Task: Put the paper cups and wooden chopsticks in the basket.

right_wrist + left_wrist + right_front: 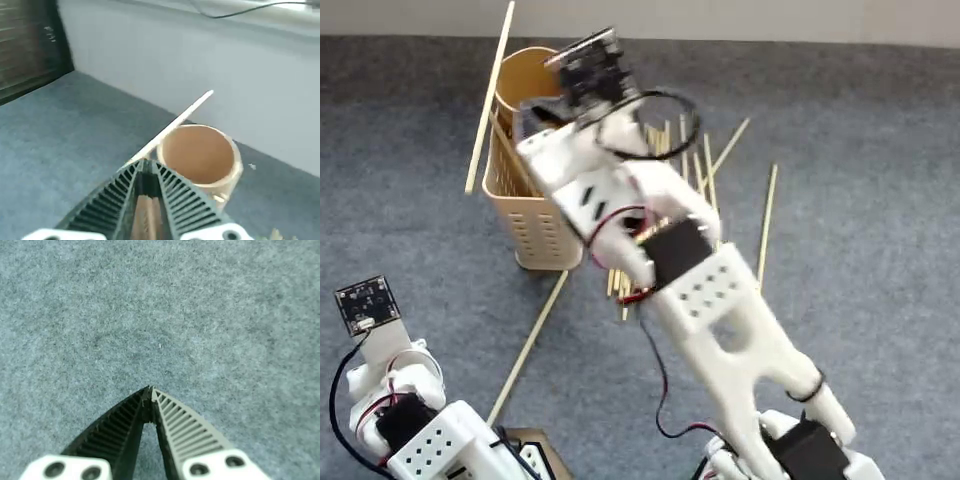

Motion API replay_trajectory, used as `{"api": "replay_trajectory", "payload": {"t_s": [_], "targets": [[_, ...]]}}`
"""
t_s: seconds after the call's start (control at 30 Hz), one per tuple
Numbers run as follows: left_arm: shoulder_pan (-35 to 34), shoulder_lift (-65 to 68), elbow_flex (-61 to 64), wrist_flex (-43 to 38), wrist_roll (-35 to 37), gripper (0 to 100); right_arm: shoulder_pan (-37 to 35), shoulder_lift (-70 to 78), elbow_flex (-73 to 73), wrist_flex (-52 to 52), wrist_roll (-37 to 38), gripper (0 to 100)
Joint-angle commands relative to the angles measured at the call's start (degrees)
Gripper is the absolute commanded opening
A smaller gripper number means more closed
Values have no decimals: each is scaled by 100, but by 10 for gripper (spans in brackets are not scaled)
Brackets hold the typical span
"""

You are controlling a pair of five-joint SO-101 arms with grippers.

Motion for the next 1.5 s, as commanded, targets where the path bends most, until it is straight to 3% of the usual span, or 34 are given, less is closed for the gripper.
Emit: {"api": "replay_trajectory", "payload": {"t_s": [0.0,0.13,0.23,0.33,0.47,0.6,0.7,0.87,1.03,1.23,1.47], "targets": [[101,-48,127,18,-53,24,-198,356,136,-576,70,7],[92,-48,127,9,-53,27,330,549,-110,-189,97,7],[75,-92,127,0,-53,27,760,435,-857,1525,774,7],[110,-119,75,-35,-44,27,1235,418,-1745,3231,914,7],[110,-268,-1121,-123,-141,27,2000,409,-2501,4708,958,7],[875,198,-3257,879,-404,28,2607,409,-2316,5393,958,7],[1648,1736,-5402,1873,-422,57,2862,356,-1543,5103,967,7],[2765,6026,-9657,4062,-545,114,3108,356,-57,3960,967,7],[2396,9367,-12664,4158,-202,116,3108,374,901,3266,1169,9],[1701,11793,-14290,4158,-202,129,3187,365,1569,2677,1248,9],[2079,12576,-14273,4167,-202,280,3196,418,2413,1868,1213,9]]}}
